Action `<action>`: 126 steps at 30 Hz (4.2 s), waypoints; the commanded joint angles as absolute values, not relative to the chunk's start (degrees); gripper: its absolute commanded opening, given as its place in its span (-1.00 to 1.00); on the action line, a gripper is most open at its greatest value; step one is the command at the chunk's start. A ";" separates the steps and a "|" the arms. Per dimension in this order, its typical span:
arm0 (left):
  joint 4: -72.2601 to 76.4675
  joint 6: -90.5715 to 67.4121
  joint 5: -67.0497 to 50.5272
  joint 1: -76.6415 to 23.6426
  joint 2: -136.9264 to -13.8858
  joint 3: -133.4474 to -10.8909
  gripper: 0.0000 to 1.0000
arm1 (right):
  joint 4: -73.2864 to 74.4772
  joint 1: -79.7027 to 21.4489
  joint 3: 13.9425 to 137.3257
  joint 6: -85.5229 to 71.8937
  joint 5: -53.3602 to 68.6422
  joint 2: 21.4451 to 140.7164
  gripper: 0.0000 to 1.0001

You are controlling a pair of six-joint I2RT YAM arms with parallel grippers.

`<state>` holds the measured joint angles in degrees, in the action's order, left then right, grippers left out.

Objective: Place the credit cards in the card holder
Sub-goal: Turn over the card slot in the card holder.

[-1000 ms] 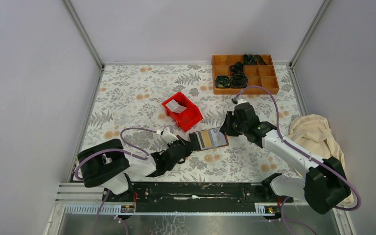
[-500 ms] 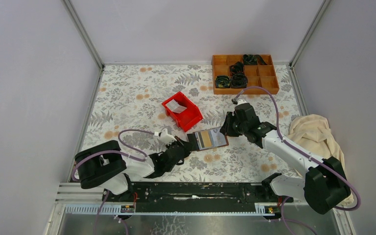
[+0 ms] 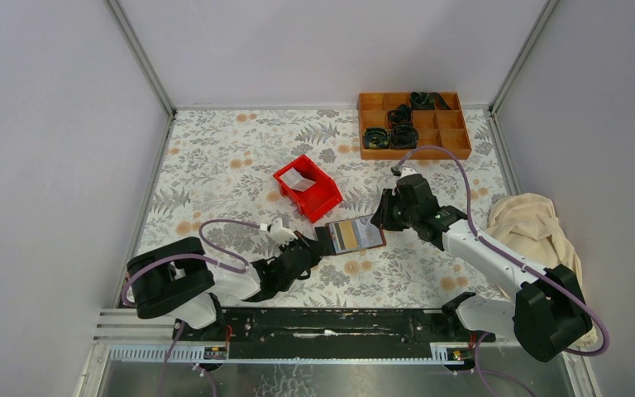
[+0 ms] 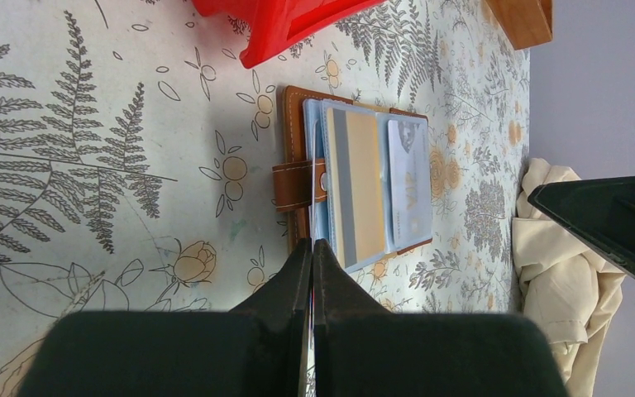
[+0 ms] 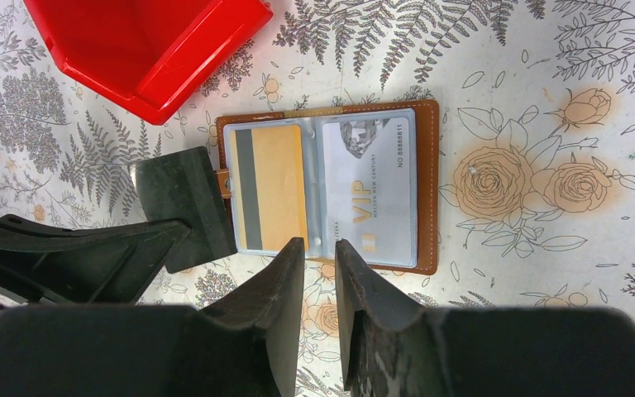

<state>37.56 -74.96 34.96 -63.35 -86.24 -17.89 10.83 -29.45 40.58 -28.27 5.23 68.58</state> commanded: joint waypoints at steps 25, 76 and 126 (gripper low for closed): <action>35.96 -75.49 36.45 -64.35 -84.58 -19.43 -1.00 | 9.47 -28.69 41.05 -27.11 5.36 67.15 -0.45; 36.15 -76.90 36.93 -64.91 -85.47 -19.68 -1.00 | 8.98 -28.51 40.96 -27.26 5.38 67.85 -0.45; 35.24 -81.14 35.49 -65.00 -87.27 -20.89 -1.00 | 8.33 -27.28 41.67 -27.64 0.18 72.42 -0.73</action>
